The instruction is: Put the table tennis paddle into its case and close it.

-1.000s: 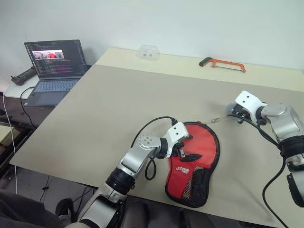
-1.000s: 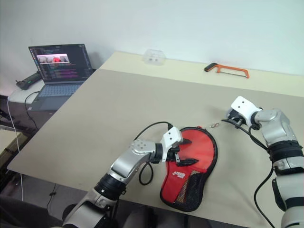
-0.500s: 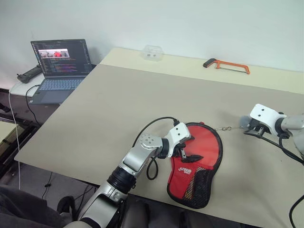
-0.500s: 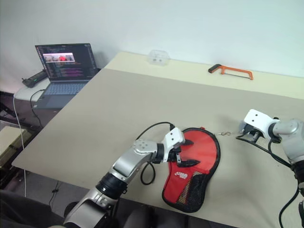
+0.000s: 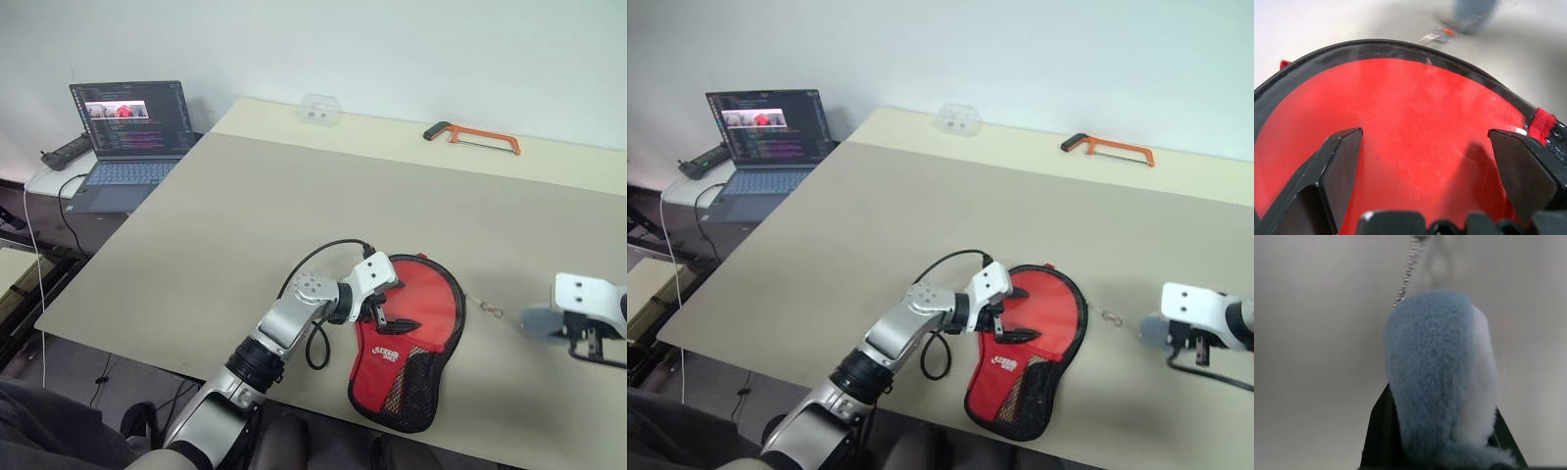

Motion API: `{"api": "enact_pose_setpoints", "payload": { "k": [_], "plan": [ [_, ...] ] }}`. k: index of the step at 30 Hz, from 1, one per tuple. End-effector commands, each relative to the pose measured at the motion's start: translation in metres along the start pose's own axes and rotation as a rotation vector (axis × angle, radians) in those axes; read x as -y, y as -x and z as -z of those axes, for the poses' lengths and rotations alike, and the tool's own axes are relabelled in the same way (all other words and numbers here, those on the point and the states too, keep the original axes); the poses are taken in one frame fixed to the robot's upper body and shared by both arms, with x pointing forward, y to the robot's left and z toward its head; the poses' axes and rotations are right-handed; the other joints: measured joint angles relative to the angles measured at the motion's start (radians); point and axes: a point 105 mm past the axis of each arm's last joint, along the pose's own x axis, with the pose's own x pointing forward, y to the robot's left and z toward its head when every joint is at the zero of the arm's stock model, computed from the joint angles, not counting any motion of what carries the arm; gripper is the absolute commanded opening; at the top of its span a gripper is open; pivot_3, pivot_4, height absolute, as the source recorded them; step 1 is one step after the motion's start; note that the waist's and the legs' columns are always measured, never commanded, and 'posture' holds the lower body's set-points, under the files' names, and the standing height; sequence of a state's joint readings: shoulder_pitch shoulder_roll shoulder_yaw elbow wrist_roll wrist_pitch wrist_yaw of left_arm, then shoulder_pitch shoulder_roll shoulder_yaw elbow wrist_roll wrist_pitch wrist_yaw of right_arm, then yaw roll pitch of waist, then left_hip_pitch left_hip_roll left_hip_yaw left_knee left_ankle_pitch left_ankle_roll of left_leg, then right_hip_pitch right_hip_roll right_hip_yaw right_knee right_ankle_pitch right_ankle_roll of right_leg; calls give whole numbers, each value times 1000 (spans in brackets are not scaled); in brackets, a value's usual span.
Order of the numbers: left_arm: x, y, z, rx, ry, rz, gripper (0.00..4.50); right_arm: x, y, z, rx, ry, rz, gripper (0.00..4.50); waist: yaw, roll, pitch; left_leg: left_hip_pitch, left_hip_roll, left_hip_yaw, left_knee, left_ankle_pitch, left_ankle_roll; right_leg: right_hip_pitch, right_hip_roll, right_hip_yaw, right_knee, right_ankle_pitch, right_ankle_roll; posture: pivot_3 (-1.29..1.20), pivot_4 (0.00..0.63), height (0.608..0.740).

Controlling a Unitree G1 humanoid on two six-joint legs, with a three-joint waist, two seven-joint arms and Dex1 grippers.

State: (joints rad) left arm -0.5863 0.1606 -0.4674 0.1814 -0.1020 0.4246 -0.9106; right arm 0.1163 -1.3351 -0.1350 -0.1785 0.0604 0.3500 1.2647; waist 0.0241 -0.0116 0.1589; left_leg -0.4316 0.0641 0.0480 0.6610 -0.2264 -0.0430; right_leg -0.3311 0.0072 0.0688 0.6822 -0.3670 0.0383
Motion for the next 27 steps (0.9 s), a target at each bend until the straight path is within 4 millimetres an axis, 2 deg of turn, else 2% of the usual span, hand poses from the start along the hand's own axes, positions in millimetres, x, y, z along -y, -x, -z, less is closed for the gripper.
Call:
{"api": "enact_pose_setpoints", "payload": {
  "k": [1,16,27],
  "plan": [
    [1,-4,8,-33,13,12,4500,-17,8,-7,10,30,-85,491,0,0,0,0,0,-1,0,0,0,0,0,0,0,0,0,0,150,740],
    [4,-11,15,-69,2,38,4500,-109,0,-49,135,170,-448,462,1,0,0,1,-2,-12,1,0,0,6,0,-6,-2,0,0,0,150,740],
    [5,-10,21,-111,-10,43,4500,-163,-11,-72,226,265,-618,460,1,-1,0,4,-3,-16,1,0,0,12,0,-9,-5,-1,1,0,150,740]
  ]
}}
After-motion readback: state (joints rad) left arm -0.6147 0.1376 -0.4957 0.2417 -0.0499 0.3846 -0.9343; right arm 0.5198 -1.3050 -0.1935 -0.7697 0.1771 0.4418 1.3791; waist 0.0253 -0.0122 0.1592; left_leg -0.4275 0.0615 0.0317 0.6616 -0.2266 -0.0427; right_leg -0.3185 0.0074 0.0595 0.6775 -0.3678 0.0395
